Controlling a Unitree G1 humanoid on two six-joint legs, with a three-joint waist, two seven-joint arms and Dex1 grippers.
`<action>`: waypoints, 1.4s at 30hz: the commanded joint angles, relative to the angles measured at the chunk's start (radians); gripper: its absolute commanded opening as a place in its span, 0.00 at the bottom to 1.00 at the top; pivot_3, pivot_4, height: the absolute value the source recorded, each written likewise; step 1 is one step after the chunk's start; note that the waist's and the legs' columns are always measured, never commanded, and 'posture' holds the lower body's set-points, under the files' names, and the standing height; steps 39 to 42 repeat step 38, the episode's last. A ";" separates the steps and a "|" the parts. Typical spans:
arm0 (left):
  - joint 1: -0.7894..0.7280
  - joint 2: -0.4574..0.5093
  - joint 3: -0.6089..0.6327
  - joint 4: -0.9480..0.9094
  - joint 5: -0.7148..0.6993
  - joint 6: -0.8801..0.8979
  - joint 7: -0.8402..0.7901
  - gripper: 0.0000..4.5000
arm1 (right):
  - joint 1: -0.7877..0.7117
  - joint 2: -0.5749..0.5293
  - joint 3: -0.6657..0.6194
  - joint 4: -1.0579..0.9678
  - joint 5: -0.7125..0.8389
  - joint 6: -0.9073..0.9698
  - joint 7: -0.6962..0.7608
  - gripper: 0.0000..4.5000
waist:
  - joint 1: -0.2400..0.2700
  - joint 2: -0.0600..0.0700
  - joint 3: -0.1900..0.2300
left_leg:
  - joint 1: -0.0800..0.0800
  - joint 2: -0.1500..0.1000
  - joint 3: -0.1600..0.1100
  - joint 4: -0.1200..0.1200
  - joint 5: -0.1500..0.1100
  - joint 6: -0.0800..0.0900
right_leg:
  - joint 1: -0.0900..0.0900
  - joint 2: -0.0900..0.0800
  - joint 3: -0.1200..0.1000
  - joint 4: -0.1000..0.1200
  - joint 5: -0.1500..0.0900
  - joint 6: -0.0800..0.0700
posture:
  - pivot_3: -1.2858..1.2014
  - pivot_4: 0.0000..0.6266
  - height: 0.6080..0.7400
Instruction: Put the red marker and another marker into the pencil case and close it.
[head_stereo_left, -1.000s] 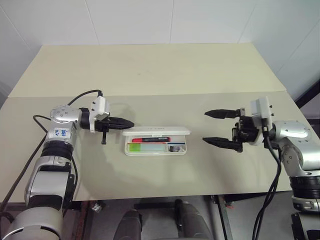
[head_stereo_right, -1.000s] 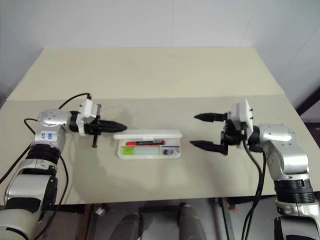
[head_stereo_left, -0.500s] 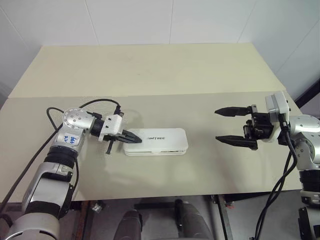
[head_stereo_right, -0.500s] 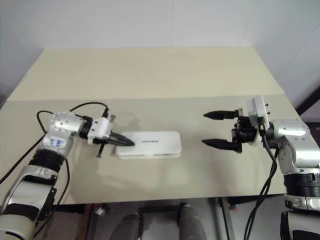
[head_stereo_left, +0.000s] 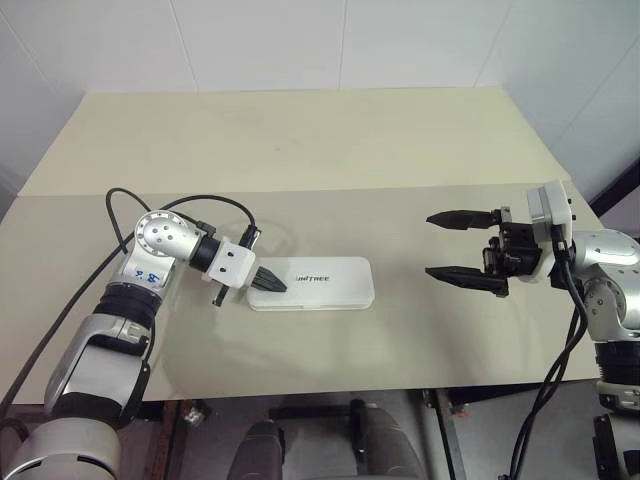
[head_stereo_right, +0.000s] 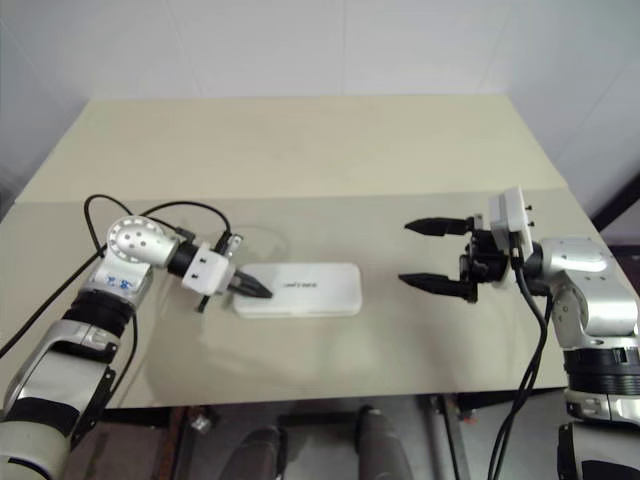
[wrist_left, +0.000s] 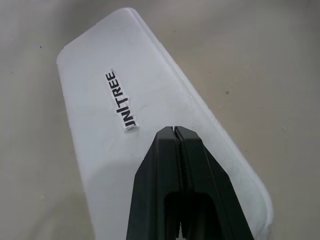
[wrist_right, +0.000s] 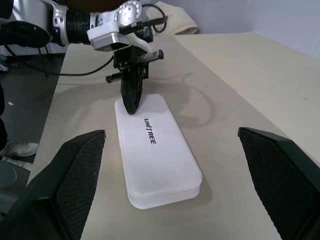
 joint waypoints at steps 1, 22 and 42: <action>0.007 -0.006 -0.003 0.037 0.032 0.019 -0.014 0.02 | -0.023 0.005 -0.016 -0.028 0.008 -0.008 -0.006 1.00 | -0.001 0.001 -0.001 | 0.000 0.000 0.000 0.000 0.000 0.000 | 0.000 0.000 0.000 0.000 -0.001 -0.001 | 0.52 0.24 1.00; 0.267 0.023 0.432 -0.374 -0.437 0.609 0.089 0.52 | -0.026 0.009 -0.024 -0.002 -0.023 -0.045 -0.026 1.00 | 0.002 0.001 0.000 | -0.002 0.000 0.000 -0.001 0.001 0.003 | -0.003 0.000 -0.001 0.001 0.002 0.002 | 0.52 0.24 1.00; 0.311 0.044 0.554 -0.430 -0.480 0.657 0.079 0.99 | 0.054 0.006 -0.074 -0.067 0.006 -0.042 -0.074 1.00 | -0.001 0.001 0.000 | -0.002 0.000 0.000 -0.001 0.001 0.003 | -0.002 0.000 -0.001 -0.001 -0.001 -0.003 | 0.52 0.24 1.00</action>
